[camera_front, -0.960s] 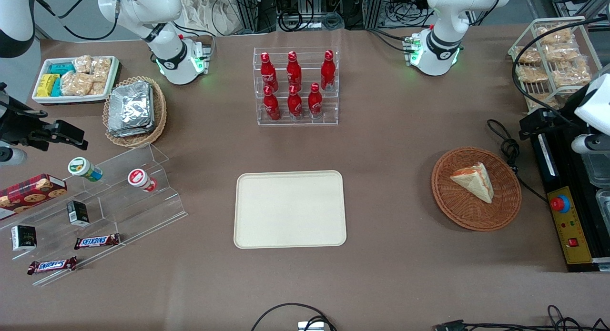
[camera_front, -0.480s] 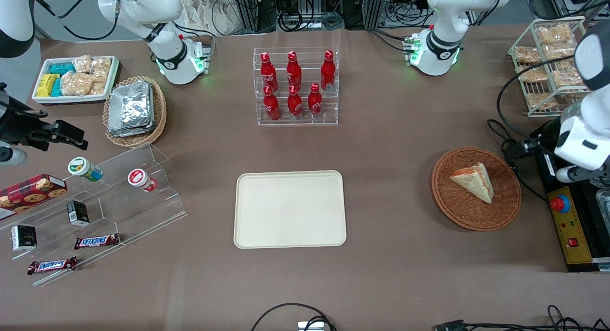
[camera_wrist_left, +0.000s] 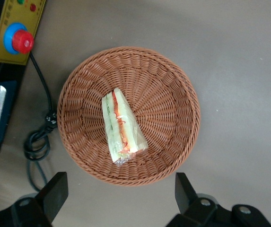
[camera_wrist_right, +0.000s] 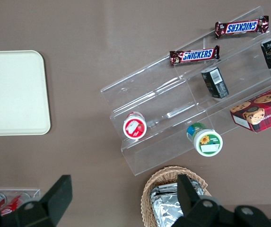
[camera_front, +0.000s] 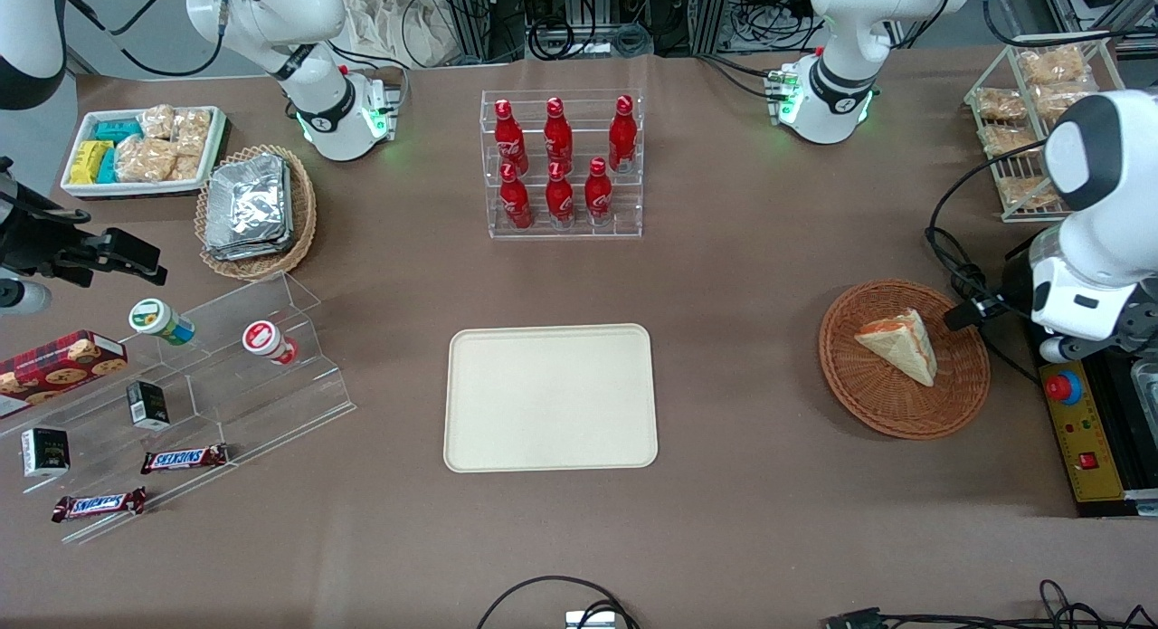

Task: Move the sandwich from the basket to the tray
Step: 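Move the open left gripper down over the wrapped sandwich in the wicker basket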

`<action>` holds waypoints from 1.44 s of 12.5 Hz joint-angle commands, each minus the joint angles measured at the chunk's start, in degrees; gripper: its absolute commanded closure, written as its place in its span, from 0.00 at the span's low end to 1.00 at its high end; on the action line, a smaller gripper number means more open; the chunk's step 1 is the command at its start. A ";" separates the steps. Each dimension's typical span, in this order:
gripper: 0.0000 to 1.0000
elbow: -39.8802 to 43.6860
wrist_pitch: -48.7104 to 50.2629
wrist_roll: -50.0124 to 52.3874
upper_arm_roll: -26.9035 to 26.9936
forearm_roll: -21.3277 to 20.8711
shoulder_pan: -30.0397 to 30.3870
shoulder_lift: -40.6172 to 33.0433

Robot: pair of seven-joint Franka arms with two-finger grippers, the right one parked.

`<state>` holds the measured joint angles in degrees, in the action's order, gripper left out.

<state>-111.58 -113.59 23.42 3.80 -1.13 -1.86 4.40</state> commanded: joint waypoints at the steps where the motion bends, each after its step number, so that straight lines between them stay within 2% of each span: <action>1: 0.00 -7.41 -6.80 5.99 -0.02 -0.36 -0.08 -2.47; 5: 0.00 -14.53 -17.00 11.73 -0.02 -0.62 -0.08 -1.07; 18: 0.00 -20.16 -30.45 17.44 0.07 -0.62 -0.08 7.02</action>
<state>-129.94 -141.01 39.63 3.79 -1.19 -1.87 11.10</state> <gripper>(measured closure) 0.000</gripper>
